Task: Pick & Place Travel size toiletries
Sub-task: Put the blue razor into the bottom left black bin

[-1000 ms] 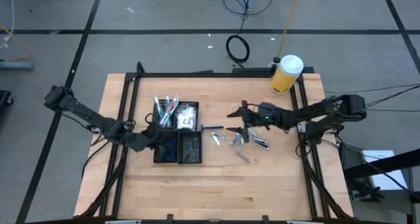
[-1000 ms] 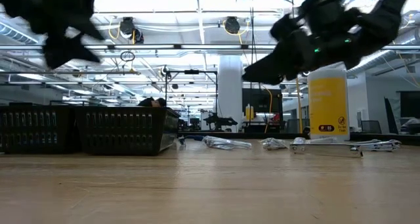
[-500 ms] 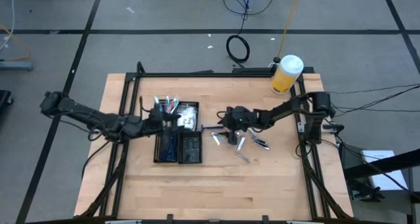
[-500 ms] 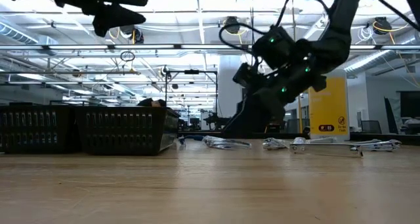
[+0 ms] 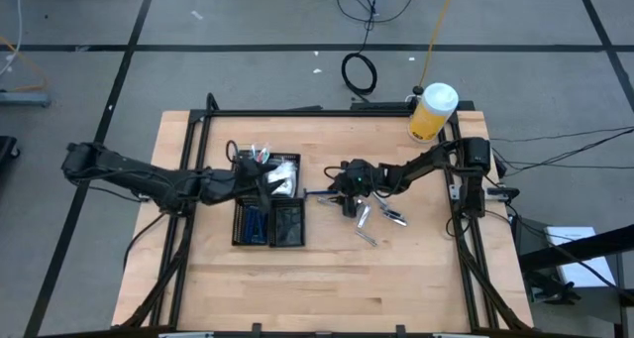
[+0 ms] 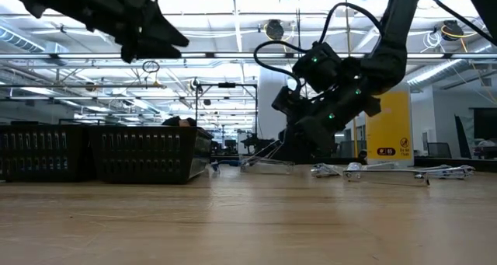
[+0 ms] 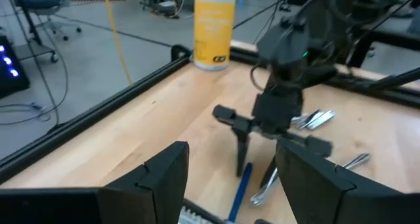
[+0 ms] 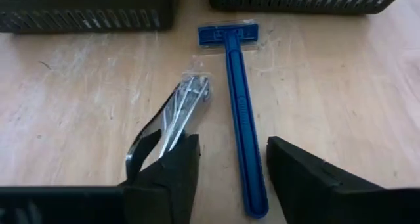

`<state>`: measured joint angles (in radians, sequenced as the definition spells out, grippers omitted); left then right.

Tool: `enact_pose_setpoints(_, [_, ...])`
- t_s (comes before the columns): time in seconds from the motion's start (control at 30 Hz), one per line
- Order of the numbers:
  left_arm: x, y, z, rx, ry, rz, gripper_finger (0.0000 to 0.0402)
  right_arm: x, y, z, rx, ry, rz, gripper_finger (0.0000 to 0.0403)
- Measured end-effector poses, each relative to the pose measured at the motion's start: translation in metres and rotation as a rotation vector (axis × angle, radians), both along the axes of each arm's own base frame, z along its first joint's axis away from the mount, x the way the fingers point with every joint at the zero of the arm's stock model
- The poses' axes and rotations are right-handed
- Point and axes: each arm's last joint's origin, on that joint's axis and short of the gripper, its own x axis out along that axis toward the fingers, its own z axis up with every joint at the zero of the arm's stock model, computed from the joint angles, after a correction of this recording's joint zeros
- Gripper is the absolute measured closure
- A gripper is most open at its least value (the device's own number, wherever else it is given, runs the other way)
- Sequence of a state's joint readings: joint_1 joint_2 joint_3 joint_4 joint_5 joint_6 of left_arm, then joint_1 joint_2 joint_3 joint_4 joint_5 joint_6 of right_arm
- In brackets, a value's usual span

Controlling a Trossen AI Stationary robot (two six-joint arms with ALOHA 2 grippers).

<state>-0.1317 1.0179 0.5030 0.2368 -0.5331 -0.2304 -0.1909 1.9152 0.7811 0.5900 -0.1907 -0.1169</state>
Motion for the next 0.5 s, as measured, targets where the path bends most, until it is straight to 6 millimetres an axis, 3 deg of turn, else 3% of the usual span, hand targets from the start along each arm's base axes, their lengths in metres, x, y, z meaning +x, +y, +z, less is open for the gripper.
enact_pose_setpoints(0.2, [0.008,0.005,-0.011,-0.017,0.042,0.033,0.0176,-0.001,0.001,-0.001,0.017,0.006,0.044,0.0284])
enact_pose_setpoints(0.5, [0.012,0.009,-0.01,-0.037,0.01,0.012,0.0176,-0.003,0.001,-0.003,-0.01,0.035,0.072,0.0378])
